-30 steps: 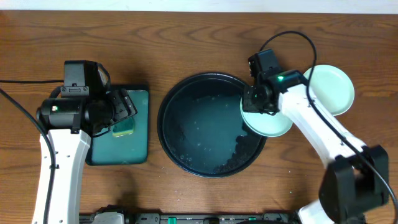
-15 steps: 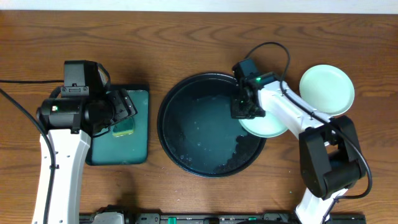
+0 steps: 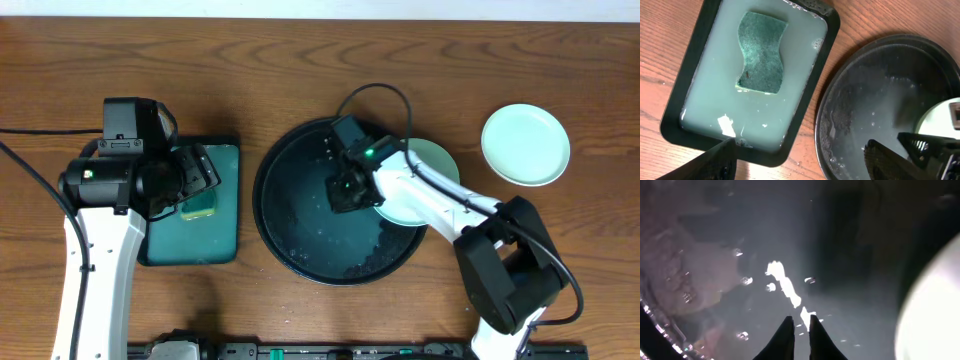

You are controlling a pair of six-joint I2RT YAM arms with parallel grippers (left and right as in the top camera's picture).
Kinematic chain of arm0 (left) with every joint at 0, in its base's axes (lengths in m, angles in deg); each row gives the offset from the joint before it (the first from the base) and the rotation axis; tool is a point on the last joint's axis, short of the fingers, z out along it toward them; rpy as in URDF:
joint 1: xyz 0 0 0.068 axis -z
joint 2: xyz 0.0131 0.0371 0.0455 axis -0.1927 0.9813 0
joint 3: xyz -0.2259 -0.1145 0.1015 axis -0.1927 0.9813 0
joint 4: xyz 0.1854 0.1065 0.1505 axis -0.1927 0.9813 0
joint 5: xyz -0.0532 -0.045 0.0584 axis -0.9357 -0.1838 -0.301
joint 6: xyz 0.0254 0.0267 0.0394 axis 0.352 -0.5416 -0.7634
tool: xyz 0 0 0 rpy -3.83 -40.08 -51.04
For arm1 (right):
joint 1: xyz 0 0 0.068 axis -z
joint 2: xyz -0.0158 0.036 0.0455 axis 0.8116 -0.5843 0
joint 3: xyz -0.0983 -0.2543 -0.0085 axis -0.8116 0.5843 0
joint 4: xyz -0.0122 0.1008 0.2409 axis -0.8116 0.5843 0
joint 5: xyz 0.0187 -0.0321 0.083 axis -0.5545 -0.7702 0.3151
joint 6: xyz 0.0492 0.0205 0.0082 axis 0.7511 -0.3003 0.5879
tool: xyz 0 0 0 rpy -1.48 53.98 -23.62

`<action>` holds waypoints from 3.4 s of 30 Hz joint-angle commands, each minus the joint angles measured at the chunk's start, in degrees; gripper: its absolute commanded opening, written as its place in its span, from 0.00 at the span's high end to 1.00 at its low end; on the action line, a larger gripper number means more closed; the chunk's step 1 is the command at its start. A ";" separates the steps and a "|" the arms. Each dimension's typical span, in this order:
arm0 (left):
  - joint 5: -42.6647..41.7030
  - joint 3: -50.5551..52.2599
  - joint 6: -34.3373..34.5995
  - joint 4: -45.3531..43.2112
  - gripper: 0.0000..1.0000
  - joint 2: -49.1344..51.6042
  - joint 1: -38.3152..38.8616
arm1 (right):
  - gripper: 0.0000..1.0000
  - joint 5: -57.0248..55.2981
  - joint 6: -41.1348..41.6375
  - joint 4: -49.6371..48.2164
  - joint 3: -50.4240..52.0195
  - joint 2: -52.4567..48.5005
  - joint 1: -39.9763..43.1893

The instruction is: Clean dirty plates on tray and stack at the side

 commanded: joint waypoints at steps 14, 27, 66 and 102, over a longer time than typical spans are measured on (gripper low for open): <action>-0.70 -0.02 -0.81 0.44 0.19 0.33 0.13 | 0.40 -18.01 10.16 31.06 -19.76 9.38 12.24; -0.70 -0.02 -2.03 0.46 0.18 0.33 0.13 | 0.41 -15.80 14.29 31.98 -2.36 13.75 22.51; -0.70 -0.02 -2.93 0.24 0.18 0.33 0.13 | 0.39 -11.96 7.80 -3.26 15.43 17.05 22.51; -0.72 -0.02 -2.91 0.04 0.18 0.33 0.13 | 0.99 -13.22 9.79 -19.12 25.51 16.98 23.56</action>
